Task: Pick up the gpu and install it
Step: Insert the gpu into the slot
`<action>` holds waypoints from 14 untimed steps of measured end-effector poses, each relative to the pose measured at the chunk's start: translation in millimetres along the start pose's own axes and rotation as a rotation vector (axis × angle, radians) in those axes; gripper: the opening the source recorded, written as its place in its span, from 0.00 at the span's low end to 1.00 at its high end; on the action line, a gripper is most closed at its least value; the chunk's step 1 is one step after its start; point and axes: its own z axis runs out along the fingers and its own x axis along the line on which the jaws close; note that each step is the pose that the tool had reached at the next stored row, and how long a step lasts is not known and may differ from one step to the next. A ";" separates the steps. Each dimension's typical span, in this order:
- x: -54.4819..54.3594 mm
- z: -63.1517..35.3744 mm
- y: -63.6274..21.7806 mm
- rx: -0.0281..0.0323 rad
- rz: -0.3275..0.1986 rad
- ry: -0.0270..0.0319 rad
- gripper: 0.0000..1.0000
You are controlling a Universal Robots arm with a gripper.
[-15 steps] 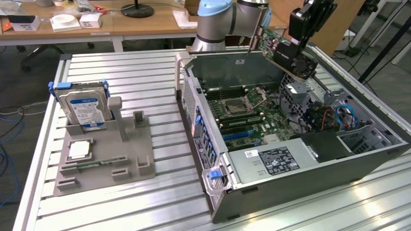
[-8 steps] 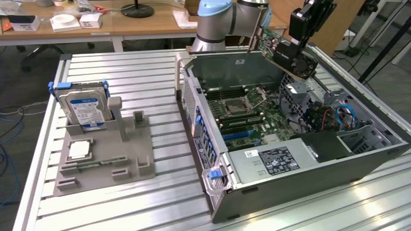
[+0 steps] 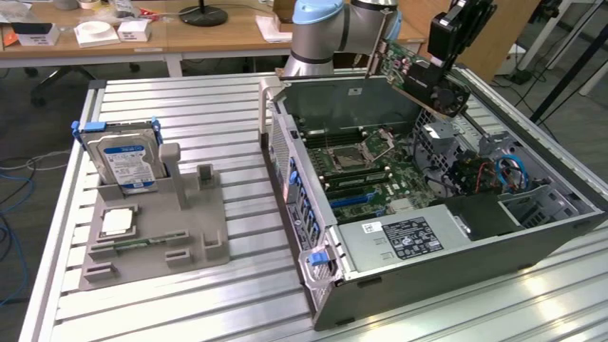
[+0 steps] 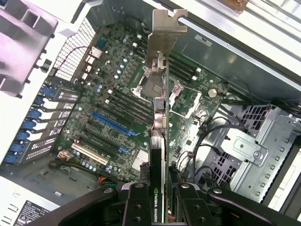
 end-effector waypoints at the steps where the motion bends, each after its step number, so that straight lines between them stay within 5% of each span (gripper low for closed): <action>1: 0.0 0.0 0.0 0.0000 -0.003 0.0002 0.26; 14: 0.0 0.0 0.0 -0.0010 -0.046 0.0022 0.26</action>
